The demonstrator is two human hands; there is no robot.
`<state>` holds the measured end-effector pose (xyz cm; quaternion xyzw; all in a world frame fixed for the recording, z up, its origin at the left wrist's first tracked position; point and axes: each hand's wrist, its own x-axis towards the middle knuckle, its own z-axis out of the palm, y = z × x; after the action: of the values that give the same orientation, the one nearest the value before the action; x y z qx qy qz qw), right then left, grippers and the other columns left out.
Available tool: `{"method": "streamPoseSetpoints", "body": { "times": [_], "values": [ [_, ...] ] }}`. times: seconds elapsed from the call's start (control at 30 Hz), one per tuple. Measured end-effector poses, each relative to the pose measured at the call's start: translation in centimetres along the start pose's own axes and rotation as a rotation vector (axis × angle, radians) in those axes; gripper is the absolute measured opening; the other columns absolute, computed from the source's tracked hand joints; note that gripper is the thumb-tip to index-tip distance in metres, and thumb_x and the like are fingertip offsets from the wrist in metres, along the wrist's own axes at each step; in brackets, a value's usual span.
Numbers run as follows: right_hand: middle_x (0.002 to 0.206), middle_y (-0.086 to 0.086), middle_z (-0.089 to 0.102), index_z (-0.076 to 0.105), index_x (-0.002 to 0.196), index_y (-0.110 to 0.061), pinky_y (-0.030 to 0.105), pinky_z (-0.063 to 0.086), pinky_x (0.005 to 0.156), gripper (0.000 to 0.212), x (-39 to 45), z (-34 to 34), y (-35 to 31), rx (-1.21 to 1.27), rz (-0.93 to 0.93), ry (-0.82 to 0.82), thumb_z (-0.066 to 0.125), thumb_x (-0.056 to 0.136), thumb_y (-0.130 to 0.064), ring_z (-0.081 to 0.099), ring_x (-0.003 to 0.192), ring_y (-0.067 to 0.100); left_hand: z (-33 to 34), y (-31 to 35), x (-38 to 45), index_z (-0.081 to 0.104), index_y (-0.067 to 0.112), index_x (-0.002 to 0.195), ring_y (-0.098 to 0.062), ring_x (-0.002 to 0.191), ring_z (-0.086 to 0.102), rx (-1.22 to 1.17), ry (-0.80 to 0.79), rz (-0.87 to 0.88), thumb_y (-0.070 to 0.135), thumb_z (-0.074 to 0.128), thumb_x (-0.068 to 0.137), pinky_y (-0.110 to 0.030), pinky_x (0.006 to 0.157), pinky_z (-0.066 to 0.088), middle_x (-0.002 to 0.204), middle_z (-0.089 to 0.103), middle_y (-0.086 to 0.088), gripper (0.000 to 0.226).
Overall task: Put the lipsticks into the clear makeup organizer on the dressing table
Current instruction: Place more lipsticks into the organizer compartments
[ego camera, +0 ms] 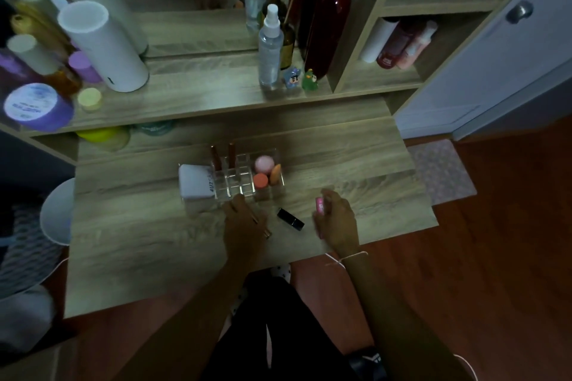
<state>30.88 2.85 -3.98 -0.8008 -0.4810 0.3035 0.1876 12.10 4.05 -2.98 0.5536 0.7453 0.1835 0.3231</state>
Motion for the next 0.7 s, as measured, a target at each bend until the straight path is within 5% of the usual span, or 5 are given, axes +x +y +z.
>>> {"method": "streamPoseSetpoints", "body": {
  "times": [0.33,0.47,0.7],
  "values": [
    [0.101,0.015,0.067,0.06,0.11,-0.011,0.037,0.049,0.081,0.033,1.5,0.2,-1.0,-0.007,-0.057,-0.058,0.065,0.078,-0.01,0.062,0.094,0.031,-0.7,-1.3,0.6,0.043,0.007,0.123,-0.038,0.093,0.058,-0.056,0.008,-0.028,0.003,0.062,0.081,-0.032,0.067,0.042,0.12,0.045,-0.021,0.046],
    [0.08,0.006,0.066,0.061,0.09,-0.013,0.021,0.041,0.059,0.01,2.4,-0.5,-1.8,0.031,-0.105,-0.056,0.067,0.081,-0.013,0.064,0.076,0.027,-1.7,-2.2,0.2,0.036,0.014,0.134,-0.032,0.097,0.057,-0.122,0.021,-0.055,0.011,0.058,0.087,-0.035,0.069,0.042,0.123,0.046,-0.017,0.052],
    [0.092,0.008,0.073,0.07,0.106,-0.012,0.012,0.042,0.062,0.021,4.4,-2.5,-4.7,0.058,-0.19,-0.058,0.066,0.086,-0.017,0.066,0.076,0.019,-5.0,-3.4,0.4,0.041,0.024,0.132,-0.032,0.093,0.061,-0.087,0.109,0.013,0.016,0.062,0.083,-0.03,0.069,0.039,0.123,0.049,-0.01,0.054]
  ]
}}
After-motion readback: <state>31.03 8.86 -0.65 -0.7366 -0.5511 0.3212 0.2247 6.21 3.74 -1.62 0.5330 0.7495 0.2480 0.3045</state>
